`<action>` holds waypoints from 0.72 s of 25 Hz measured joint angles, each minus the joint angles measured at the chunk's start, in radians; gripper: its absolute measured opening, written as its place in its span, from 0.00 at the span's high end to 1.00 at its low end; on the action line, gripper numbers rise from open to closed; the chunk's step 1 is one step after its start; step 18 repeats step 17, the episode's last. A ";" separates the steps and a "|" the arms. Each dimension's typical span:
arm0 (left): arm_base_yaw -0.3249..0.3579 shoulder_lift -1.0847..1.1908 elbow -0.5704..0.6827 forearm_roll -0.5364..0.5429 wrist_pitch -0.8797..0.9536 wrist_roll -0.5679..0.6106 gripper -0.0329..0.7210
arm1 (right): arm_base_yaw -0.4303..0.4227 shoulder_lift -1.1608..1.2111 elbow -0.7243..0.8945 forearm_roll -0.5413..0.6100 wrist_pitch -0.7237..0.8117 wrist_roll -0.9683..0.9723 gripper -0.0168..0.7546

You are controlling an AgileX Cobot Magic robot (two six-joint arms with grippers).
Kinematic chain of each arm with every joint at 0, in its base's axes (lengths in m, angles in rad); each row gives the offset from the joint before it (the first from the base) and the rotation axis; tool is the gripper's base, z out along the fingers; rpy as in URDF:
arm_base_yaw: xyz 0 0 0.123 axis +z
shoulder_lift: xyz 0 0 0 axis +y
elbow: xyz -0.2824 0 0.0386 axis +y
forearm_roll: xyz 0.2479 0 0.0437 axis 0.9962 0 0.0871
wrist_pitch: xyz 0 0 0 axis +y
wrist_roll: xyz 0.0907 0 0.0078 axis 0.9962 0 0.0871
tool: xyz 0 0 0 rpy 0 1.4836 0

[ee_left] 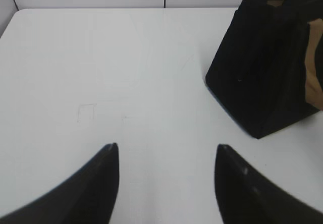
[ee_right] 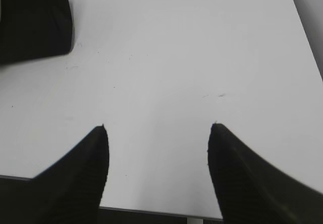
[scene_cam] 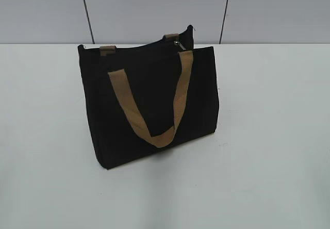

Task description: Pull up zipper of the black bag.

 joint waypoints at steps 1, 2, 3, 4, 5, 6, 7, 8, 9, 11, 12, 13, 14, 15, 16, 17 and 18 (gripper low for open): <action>0.000 0.000 0.000 0.000 0.000 0.000 0.36 | 0.000 0.000 0.000 0.000 0.000 0.000 0.35; 0.000 0.000 0.000 0.000 0.000 0.000 0.36 | 0.000 0.000 0.000 0.000 0.000 0.000 0.35; 0.000 0.000 0.000 0.000 0.000 0.000 0.37 | 0.000 0.000 0.000 0.000 0.000 0.000 0.35; 0.000 0.000 0.000 0.000 0.000 0.000 0.37 | 0.000 0.000 0.000 0.000 0.000 0.000 0.35; 0.000 0.000 0.000 0.000 0.000 0.000 0.38 | 0.000 0.000 0.000 0.001 0.000 0.000 0.35; 0.000 0.000 0.000 0.000 0.000 0.000 0.38 | 0.000 0.000 0.000 0.001 0.000 0.000 0.35; 0.000 0.000 0.000 0.000 0.000 0.000 0.39 | 0.000 0.000 0.000 0.001 0.000 0.000 0.35; 0.000 0.000 0.000 0.000 0.000 0.000 0.39 | 0.000 0.000 0.000 0.001 0.000 0.000 0.35; 0.000 0.000 0.000 0.000 0.000 -0.002 0.39 | 0.000 0.000 0.000 0.001 0.000 0.000 0.35; 0.000 0.000 0.000 0.000 -0.001 -0.022 0.41 | 0.000 0.000 0.000 0.001 0.000 0.000 0.35; 0.000 0.000 0.000 0.000 -0.001 -0.043 0.41 | 0.000 0.000 0.000 0.001 0.000 0.000 0.35; 0.000 0.000 0.000 0.000 -0.001 -0.063 0.42 | 0.000 0.000 0.000 0.001 0.000 0.000 0.35; 0.000 0.000 0.000 0.000 -0.001 -0.075 0.43 | 0.000 0.000 0.000 0.001 0.000 0.000 0.35; 0.000 0.000 0.000 -0.001 -0.001 -0.084 0.43 | 0.000 0.000 0.000 0.001 0.000 0.000 0.35; 0.000 0.000 0.000 -0.001 -0.002 -0.088 0.43 | 0.000 0.000 0.000 0.001 0.000 0.000 0.35; 0.000 0.000 0.000 -0.001 -0.002 -0.090 0.44 | 0.000 0.000 0.000 0.001 0.000 0.000 0.35; 0.000 0.000 0.000 -0.001 -0.002 -0.090 0.44 | 0.000 0.000 0.000 0.001 0.000 0.000 0.35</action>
